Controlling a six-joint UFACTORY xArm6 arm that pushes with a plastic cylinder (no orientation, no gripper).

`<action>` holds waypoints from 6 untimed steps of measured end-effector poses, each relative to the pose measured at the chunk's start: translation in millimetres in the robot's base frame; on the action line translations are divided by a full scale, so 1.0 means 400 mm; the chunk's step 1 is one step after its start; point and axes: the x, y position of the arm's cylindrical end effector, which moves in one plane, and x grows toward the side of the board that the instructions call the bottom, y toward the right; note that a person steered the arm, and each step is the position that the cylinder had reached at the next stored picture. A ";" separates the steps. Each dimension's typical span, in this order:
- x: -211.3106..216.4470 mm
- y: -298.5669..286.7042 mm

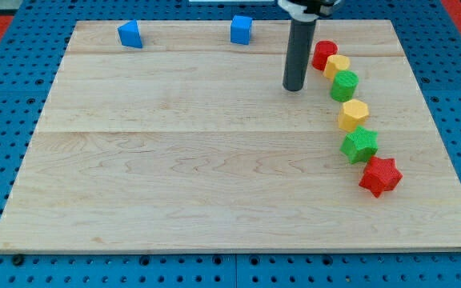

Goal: Push the red star the top of the red circle

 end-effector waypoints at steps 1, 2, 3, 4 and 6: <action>0.028 0.000; 0.176 -0.037; 0.300 -0.140; 0.469 -0.177; 0.521 0.151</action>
